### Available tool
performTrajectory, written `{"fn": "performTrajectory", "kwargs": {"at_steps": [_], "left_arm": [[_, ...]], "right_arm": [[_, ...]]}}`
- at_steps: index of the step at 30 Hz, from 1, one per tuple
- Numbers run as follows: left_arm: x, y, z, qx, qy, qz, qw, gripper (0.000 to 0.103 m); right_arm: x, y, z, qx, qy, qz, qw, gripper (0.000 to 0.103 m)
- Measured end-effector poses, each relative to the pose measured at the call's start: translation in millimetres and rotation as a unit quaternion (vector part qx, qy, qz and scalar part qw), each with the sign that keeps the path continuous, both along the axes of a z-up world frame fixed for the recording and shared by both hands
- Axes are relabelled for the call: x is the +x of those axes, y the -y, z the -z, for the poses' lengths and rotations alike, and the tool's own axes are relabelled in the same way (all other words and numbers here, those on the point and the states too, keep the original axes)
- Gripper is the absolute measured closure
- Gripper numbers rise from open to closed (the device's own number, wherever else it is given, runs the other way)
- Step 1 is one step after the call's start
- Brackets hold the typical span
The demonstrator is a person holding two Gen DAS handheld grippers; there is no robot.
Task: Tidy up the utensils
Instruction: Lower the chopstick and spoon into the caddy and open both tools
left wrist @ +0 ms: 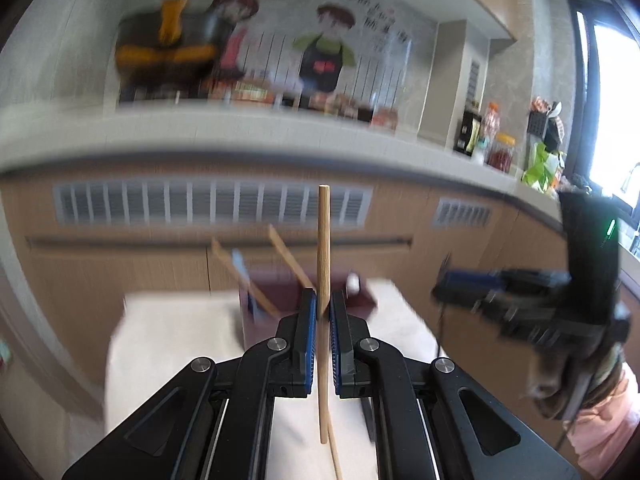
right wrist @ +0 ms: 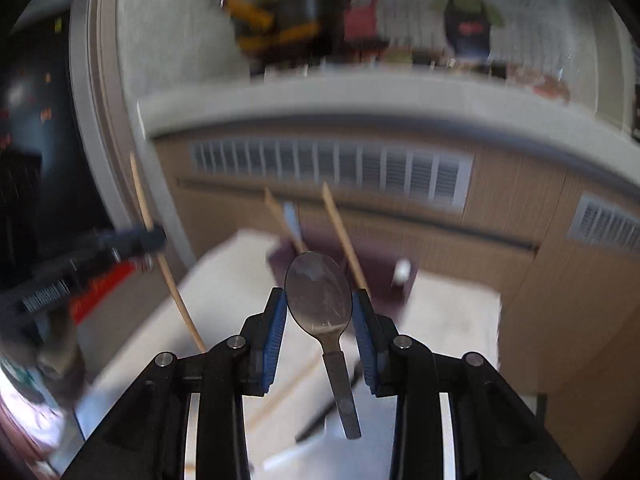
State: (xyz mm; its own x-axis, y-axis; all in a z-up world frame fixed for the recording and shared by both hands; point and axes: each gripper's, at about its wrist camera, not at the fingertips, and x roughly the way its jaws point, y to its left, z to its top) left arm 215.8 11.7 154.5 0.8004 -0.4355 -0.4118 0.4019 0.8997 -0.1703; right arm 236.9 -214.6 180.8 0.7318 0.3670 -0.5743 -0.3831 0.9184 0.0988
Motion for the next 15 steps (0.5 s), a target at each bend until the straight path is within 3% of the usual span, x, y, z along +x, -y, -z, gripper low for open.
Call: {"fn": "performTrajectory", "kwargs": {"at_steps": [3, 8, 12, 15], "left_arm": [[15, 5, -35, -0.002, 0.042, -0.005, 0.9991, 0.096], [45, 10, -70, -0.009, 0.092, -0.019, 0.9956, 0.096], [80, 18, -75, -0.011, 0.097, -0.02, 0.995, 0.096], [106, 23, -62, -0.005, 0.088, -0.021, 0.9959, 0.096]], "right_arm": [[15, 2, -51, 0.032, 0.07, 0.019, 0.997, 0.072], [48, -3, -84, 0.077, 0.13, 0.046, 0.987, 0.072], [70, -6, -80, 0.08, 0.144, 0.05, 0.985, 0.072], [85, -8, -62, 0.079, 0.136, 0.044, 0.987, 0.072]]}}
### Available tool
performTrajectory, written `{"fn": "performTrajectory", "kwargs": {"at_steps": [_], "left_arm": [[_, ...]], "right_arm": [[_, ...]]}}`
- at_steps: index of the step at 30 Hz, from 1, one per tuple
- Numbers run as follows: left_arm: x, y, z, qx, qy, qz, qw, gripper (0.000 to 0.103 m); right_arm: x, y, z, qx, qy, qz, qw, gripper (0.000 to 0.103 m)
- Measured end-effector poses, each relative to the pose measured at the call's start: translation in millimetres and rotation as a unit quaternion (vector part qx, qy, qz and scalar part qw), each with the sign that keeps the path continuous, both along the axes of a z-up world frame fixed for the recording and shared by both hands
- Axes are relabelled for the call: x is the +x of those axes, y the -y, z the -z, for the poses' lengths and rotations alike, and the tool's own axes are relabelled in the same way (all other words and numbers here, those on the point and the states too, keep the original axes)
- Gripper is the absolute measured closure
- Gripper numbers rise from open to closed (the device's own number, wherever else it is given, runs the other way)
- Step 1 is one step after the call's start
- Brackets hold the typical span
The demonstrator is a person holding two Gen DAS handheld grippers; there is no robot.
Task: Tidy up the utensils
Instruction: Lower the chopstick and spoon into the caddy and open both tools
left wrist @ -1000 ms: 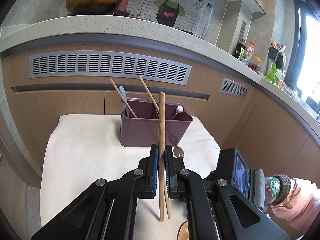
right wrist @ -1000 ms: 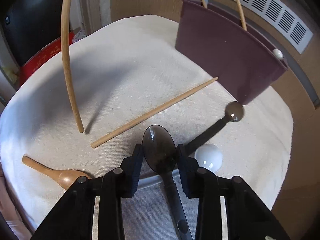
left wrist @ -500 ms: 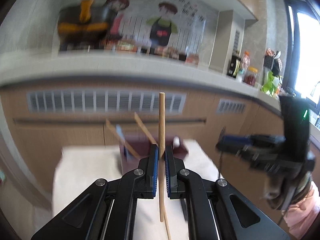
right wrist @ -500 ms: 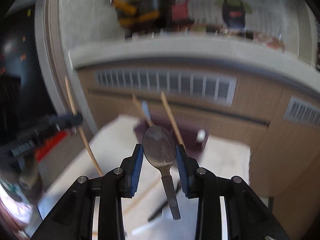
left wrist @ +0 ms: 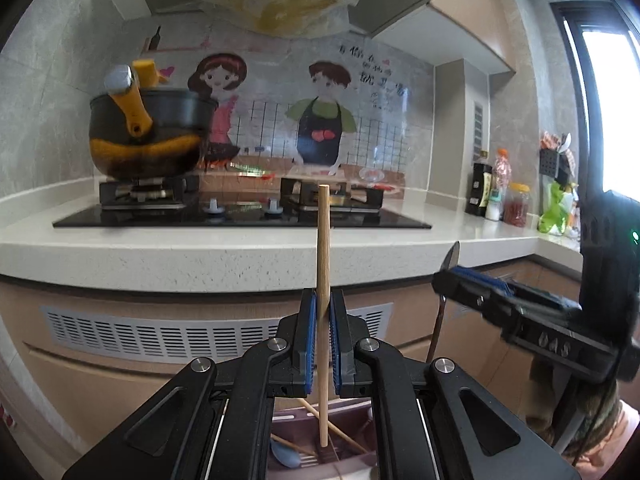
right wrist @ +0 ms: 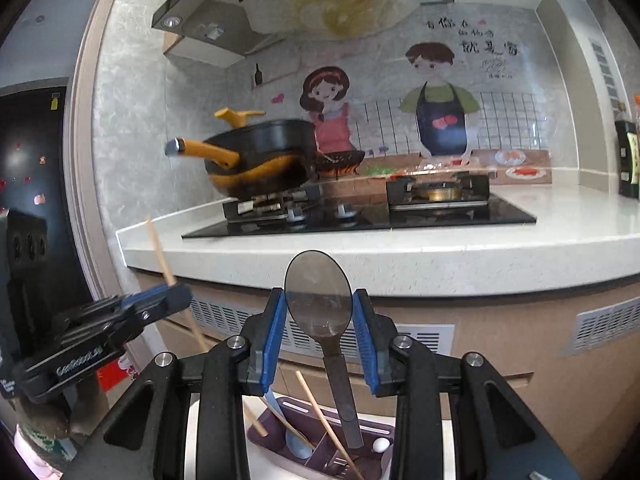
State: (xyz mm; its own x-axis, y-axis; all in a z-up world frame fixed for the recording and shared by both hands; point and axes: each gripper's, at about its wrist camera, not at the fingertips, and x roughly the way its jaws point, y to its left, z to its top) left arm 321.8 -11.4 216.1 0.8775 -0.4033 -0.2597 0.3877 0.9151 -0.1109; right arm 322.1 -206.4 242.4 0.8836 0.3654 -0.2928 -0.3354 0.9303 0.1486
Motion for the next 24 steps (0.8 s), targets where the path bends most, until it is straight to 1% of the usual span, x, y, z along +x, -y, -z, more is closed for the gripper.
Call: {"fn": "performTrajectory", "kwargs": {"at_steps": [2, 6, 9, 11, 13, 16, 18, 19, 20, 21, 22, 23, 24], "left_arm": [[15, 4, 14, 0.003, -0.013, -0.001, 0.9999, 0.096], [44, 6, 52, 0.001, -0.053, -0.007, 0.9985, 0.096], [62, 10, 78, 0.013, -0.081, -0.016, 0.9965, 0.096], [75, 11, 95, 0.015, -0.107, -0.012, 0.9941, 0.096], [86, 14, 112, 0.017, -0.134, -0.005, 0.9909, 0.096], [93, 17, 132, 0.019, -0.161, 0.0, 0.9868, 0.095], [94, 18, 142, 0.02, -0.174, 0.0, 0.9846, 0.093], [94, 18, 145, 0.02, -0.178, 0.001, 0.9838, 0.09], [92, 17, 147, 0.019, -0.182, 0.001, 0.9832, 0.078], [89, 16, 148, 0.015, -0.183, 0.002, 0.983, 0.063], [85, 14, 148, 0.01, -0.182, 0.003, 0.9832, 0.057], [80, 10, 148, 0.007, -0.179, 0.004, 0.9838, 0.051], [73, 7, 147, 0.009, -0.176, 0.005, 0.9844, 0.051]], "right_arm": [[10, 1, 17, 0.0, -0.01, -0.001, 1.0, 0.072], [36, 0, 60, -0.008, -0.05, 0.003, 0.999, 0.072], [52, -1, 92, -0.009, -0.082, 0.003, 0.997, 0.072], [63, -2, 115, -0.009, -0.111, 0.002, 0.994, 0.072], [73, -2, 139, -0.004, -0.149, 0.004, 0.989, 0.072], [83, 0, 167, 0.004, -0.194, 0.006, 0.981, 0.071], [85, 0, 180, 0.002, -0.214, 0.007, 0.977, 0.071], [85, 0, 185, -0.001, -0.22, 0.009, 0.976, 0.07], [83, 0, 189, -0.006, -0.226, 0.011, 0.974, 0.068], [81, 0, 192, -0.014, -0.23, 0.012, 0.973, 0.061], [75, 0, 192, -0.023, -0.229, 0.013, 0.973, 0.052], [70, 1, 191, -0.03, -0.222, 0.016, 0.974, 0.048], [60, 2, 188, -0.041, -0.214, 0.022, 0.976, 0.04]]}}
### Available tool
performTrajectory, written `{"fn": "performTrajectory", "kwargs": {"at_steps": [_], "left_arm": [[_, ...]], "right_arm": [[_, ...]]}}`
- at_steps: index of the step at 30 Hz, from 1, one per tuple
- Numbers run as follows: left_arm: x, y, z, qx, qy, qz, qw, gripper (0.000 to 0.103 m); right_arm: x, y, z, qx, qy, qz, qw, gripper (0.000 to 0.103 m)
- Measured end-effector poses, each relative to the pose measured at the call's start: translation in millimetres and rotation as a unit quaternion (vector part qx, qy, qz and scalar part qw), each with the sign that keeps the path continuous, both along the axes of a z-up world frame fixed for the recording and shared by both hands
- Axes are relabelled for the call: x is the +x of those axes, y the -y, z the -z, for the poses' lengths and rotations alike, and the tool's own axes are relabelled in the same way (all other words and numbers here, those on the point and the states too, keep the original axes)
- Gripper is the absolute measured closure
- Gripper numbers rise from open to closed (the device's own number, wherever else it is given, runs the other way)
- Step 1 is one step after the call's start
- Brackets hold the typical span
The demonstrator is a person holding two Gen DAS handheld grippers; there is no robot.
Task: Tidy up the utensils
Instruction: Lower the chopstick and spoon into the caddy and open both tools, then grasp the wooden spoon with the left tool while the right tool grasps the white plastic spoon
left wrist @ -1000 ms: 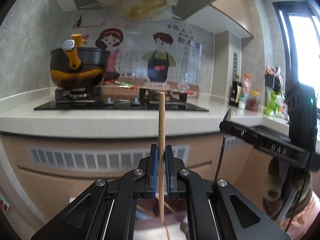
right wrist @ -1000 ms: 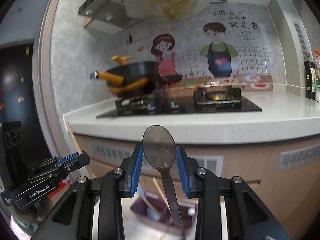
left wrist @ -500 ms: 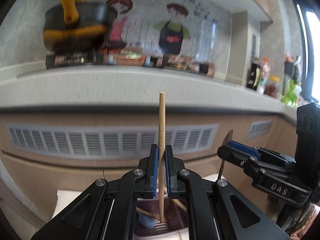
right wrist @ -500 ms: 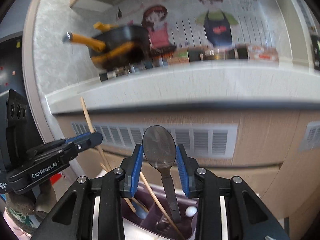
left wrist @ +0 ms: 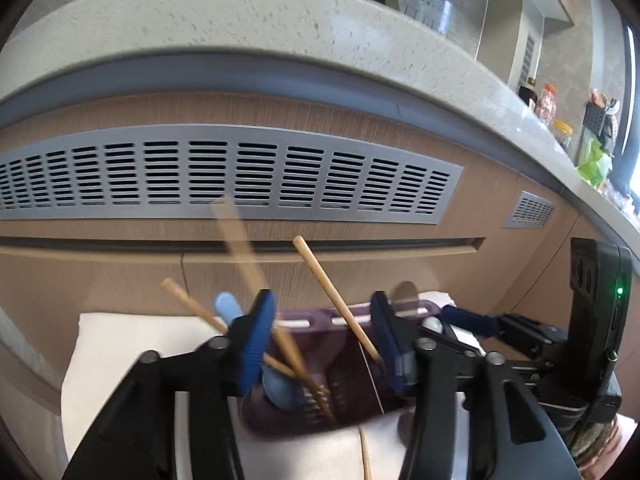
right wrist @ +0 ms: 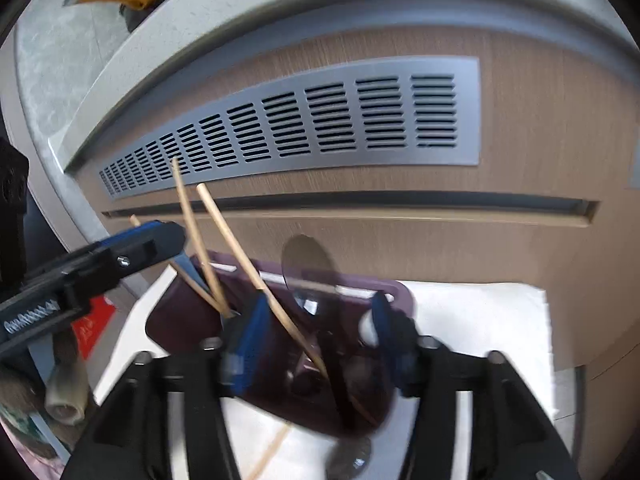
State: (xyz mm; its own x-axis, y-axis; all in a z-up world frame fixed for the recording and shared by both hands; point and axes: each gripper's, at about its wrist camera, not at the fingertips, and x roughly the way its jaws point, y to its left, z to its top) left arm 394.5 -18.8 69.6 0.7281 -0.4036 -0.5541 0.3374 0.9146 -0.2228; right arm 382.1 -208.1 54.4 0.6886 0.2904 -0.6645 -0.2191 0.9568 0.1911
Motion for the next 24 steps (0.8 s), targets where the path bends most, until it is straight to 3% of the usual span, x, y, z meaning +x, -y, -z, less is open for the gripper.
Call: {"fn": "performTrajectory", "kwargs": {"at_steps": [7, 13, 17, 21, 24], "left_arm": [[-65, -15, 11, 0.027, -0.012, 0.014, 0.9995, 0.039], [-132, -16, 53, 0.069, -0.059, 0.049, 0.9946, 0.039], [-182, -7, 84, 0.093, -0.105, 0.108, 0.9842, 0.039], [-222, 4, 98, 0.105, -0.126, 0.16, 0.9735, 0.039], [-241, 13, 103, 0.104, -0.139, 0.187, 0.9669, 0.039]], "right_arm": [[-60, 9, -14, -0.048, 0.013, 0.012, 0.999, 0.016], [-125, 10, 0, -0.12, -0.006, -0.001, 0.993, 0.011], [-168, 17, 18, -0.134, -0.029, 0.003, 0.991, 0.009], [-196, 27, 28, -0.15, -0.027, 0.037, 0.988, 0.009], [-215, 39, 33, -0.132, -0.032, 0.057, 0.989, 0.009]]}}
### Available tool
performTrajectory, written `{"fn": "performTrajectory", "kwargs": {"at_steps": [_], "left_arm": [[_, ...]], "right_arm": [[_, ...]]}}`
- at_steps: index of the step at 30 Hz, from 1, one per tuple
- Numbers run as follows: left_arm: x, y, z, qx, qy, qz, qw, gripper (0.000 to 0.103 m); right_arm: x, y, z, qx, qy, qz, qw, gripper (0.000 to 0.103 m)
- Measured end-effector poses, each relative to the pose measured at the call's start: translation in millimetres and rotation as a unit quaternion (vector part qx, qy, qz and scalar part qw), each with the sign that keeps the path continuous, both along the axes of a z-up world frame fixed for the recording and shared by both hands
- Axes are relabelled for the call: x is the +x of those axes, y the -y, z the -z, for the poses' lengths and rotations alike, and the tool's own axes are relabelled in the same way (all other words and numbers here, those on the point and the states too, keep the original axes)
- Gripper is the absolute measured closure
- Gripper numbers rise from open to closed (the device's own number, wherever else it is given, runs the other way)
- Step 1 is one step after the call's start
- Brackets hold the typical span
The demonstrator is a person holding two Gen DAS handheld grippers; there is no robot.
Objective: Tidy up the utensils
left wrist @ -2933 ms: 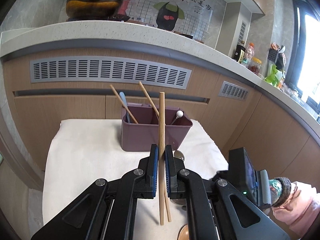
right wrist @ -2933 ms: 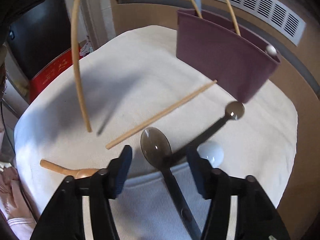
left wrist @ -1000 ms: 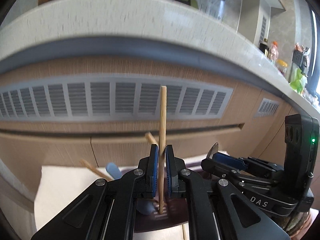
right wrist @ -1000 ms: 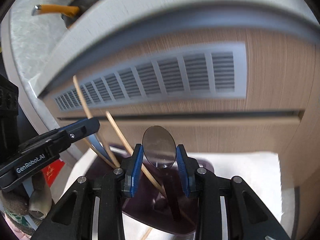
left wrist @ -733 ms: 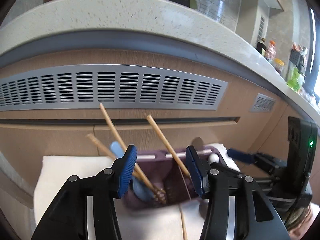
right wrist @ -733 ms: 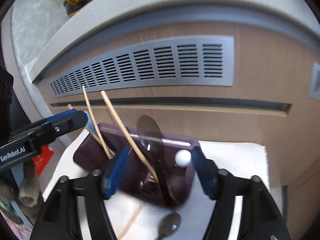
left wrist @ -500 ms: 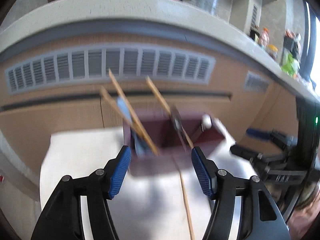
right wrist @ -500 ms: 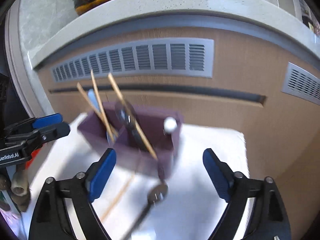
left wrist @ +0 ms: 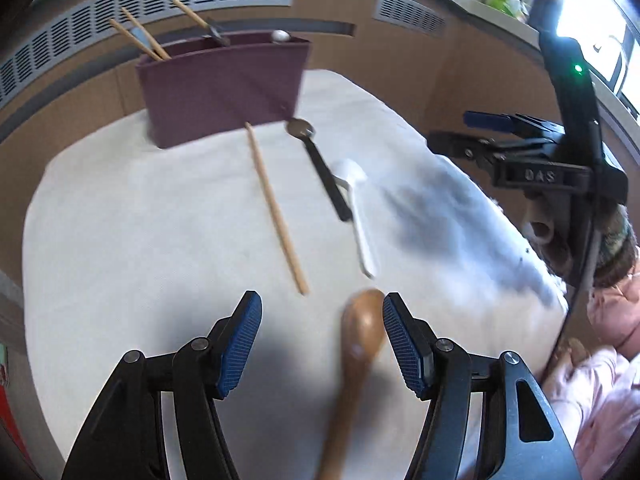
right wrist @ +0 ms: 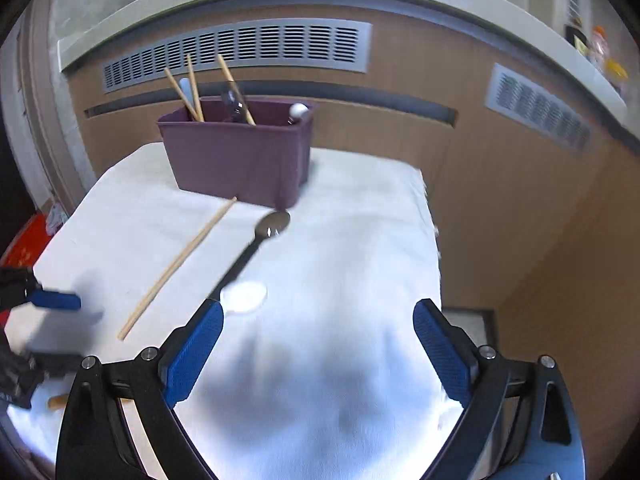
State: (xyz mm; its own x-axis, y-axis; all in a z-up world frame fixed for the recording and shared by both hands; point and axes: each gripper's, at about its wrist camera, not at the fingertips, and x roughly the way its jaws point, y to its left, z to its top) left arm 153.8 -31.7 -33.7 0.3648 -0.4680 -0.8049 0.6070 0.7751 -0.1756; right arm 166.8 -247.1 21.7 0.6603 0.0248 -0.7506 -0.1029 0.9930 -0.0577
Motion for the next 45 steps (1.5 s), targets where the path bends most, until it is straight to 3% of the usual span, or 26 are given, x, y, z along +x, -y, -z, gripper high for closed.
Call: {"fn": "performTrajectory", "kwargs": {"at_steps": [4, 6, 8, 18, 20, 25, 30, 32, 34, 37, 40, 45], "left_arm": [[-14, 17, 8, -0.003, -0.028, 0.03, 0.9991, 0.046], [-15, 27, 14, 0.009, -0.037, 0.039, 0.9985, 0.061], [-13, 34, 20, 0.025, -0.042, 0.04, 0.998, 0.065], [2, 41, 29, 0.052, -0.042, 0.013, 0.9977, 0.066], [0, 41, 29, 0.051, -0.036, 0.008, 0.998, 0.071], [11, 22, 26, 0.022, -0.035, -0.03, 0.9987, 0.071], [35, -18, 12, -0.006, -0.003, -0.122, 0.9925, 0.071], [47, -33, 5, -0.02, 0.011, -0.163, 0.9863, 0.071], [58, -48, 2, -0.042, 0.013, -0.198, 0.9791, 0.071], [66, -62, 1, -0.067, 0.01, -0.222, 0.9727, 0.071], [64, -61, 4, -0.068, 0.007, -0.215, 0.9741, 0.071], [57, -52, 14, -0.066, -0.005, -0.202, 0.9771, 0.071]], "right_arm": [[-11, 10, 2, 0.023, -0.002, 0.016, 1.0, 0.009], [-15, 11, 3, 0.026, -0.001, 0.017, 1.0, 0.009], [-17, 10, 3, 0.025, 0.001, 0.015, 1.0, 0.009], [-19, -6, 6, 0.003, 0.01, -0.017, 1.0, 0.001], [-16, -7, 10, 0.015, -0.001, -0.02, 1.0, 0.001], [-3, -11, 20, 0.02, -0.033, -0.009, 0.999, 0.001], [20, -16, 33, 0.043, -0.072, 0.001, 0.996, 0.001], [27, -22, 36, 0.048, -0.078, 0.003, 0.996, 0.006], [38, -32, 42, 0.055, -0.094, 0.001, 0.994, 0.018], [49, -47, 48, 0.064, -0.109, -0.004, 0.992, 0.032], [60, -57, 53, 0.045, -0.111, -0.004, 0.993, 0.043], [73, -59, 60, 0.044, -0.127, 0.003, 0.991, 0.049]]}}
